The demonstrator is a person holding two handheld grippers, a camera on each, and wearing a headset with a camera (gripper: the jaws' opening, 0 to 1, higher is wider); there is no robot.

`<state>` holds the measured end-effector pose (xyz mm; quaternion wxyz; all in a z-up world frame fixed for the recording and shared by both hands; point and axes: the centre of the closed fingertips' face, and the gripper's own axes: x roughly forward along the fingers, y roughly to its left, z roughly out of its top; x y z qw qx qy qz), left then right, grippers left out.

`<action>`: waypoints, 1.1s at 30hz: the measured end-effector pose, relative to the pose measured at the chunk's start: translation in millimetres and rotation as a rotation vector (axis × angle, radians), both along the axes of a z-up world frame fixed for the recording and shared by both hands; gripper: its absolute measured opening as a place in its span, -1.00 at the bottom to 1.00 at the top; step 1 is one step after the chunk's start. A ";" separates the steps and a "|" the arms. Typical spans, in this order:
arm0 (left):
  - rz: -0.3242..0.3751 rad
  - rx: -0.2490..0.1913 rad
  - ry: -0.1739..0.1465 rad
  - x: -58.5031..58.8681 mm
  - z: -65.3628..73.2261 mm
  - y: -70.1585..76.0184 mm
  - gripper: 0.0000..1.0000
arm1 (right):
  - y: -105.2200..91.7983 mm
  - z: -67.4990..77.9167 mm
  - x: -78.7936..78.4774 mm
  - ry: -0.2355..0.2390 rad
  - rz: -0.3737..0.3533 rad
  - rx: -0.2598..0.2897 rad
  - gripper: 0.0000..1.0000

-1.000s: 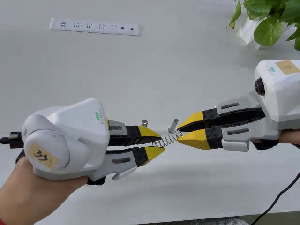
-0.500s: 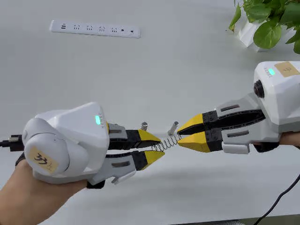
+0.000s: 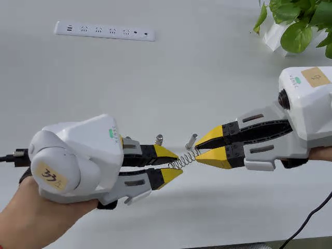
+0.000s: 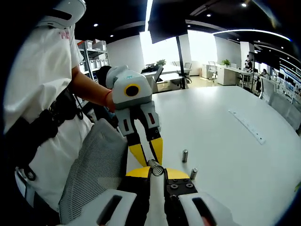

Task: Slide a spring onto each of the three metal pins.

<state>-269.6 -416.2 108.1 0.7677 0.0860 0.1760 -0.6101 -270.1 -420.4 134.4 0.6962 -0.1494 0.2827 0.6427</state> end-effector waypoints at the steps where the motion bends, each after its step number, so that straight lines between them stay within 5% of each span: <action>1: 0.000 0.000 0.004 -0.4 -0.5 0.0 -0.86 | 0.7 0.2 -0.5 -0.008 0.007 -0.006 -0.88; 33: -0.002 -0.008 0.007 -1.8 0.0 -1.0 -0.86 | 11.3 7.3 -0.6 -0.095 0.079 -0.051 -0.87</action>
